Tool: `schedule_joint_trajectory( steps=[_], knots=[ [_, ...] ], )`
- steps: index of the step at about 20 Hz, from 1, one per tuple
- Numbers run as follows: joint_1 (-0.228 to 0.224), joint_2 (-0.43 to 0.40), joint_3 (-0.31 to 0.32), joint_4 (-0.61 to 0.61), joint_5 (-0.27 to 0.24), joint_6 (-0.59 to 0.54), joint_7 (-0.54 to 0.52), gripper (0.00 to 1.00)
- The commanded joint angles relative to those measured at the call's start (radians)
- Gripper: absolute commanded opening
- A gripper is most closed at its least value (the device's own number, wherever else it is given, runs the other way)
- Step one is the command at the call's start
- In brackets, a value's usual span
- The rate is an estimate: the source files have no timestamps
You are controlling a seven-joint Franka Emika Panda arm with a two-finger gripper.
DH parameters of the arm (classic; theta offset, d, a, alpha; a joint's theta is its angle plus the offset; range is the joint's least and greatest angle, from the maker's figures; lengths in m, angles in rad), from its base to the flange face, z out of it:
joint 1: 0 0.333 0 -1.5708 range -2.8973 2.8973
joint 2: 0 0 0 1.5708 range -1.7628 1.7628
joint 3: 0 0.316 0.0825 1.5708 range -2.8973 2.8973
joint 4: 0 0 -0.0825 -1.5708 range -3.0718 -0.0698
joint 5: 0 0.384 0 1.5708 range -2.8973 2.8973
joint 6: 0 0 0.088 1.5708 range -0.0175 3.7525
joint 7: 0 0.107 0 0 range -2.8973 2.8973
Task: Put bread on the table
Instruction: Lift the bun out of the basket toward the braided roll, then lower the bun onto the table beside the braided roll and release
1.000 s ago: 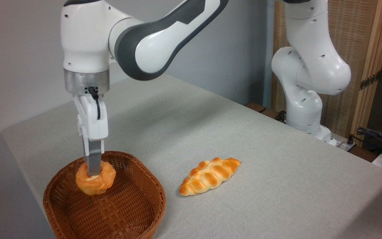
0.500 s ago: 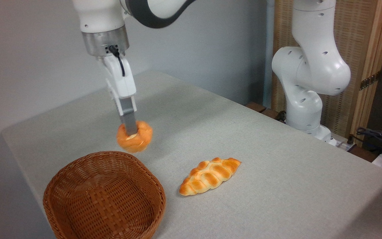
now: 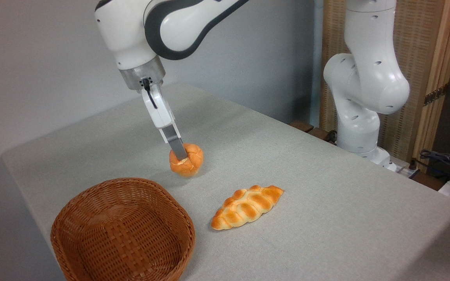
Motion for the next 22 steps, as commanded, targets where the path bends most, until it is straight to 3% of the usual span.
schedule_joint_trajectory(
  steps=[1,13,16,20,22],
  knots=[
    [-0.005,0.015,0.008,-0.010,0.023,0.029,0.009,1.00],
    [-0.004,0.010,0.008,0.005,0.014,0.028,-0.087,1.00],
    [0.011,0.006,0.010,0.066,0.006,0.011,-0.118,1.00],
    [0.142,-0.013,0.011,0.213,-0.081,-0.081,-0.132,1.00],
    [0.192,-0.013,0.013,0.293,-0.085,-0.160,-0.126,1.00]
  ],
)
